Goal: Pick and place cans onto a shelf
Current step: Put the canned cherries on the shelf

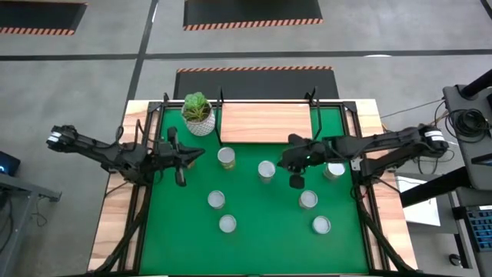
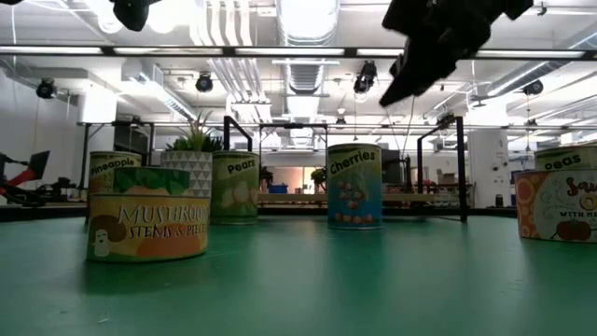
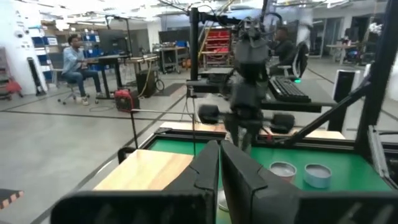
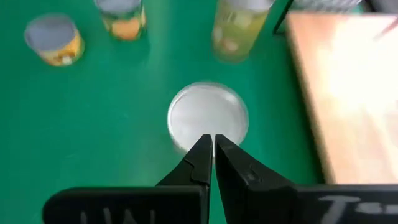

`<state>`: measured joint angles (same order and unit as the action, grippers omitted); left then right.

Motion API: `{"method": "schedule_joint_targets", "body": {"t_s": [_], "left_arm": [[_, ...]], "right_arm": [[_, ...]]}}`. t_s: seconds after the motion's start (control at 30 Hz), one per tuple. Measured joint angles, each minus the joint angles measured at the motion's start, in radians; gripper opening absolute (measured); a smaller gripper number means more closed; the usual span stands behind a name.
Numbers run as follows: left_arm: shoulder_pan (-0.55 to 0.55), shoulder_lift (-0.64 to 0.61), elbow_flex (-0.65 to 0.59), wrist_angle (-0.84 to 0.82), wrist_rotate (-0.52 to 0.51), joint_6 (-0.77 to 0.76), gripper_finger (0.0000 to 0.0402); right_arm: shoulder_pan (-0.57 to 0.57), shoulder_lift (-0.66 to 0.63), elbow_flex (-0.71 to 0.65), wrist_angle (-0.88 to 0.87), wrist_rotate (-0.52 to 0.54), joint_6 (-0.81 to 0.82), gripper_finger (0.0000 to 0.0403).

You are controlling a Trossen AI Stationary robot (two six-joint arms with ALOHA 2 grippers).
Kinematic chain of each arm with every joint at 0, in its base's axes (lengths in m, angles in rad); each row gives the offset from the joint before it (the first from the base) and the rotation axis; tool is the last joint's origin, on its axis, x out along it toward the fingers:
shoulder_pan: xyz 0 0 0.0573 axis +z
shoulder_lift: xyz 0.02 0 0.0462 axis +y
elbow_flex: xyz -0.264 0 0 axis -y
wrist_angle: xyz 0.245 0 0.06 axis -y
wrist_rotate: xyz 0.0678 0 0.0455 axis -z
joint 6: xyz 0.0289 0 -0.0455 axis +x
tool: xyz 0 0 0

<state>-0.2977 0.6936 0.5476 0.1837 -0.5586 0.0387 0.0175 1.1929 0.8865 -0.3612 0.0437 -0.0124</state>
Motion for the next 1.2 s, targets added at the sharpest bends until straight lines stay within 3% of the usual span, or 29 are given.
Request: {"method": "schedule_joint_targets", "body": {"t_s": [0.47, 0.77, 0.97, 1.2], "left_arm": [[0.0, -0.001, 0.0, 0.002, -0.061, 0.0, 0.0], [0.0, 0.002, 0.0, 0.002, -0.061, 0.0, 0.0], [0.0, 0.002, 0.0, 0.002, -0.061, -0.008, 0.0], [0.0, 0.004, 0.0, 0.002, -0.061, -0.028, 0.0]], "right_arm": [[0.002, 0.193, 0.091, 0.054, 0.006, 0.024, 0.0009], [0.002, 0.317, 0.303, -0.141, 0.009, 0.011, 0.0018], [0.002, 0.374, 0.382, -0.18, 0.009, -0.021, 0.0085], [0.002, 0.393, 0.423, -0.244, 0.01, -0.024, 0.0217]]}}
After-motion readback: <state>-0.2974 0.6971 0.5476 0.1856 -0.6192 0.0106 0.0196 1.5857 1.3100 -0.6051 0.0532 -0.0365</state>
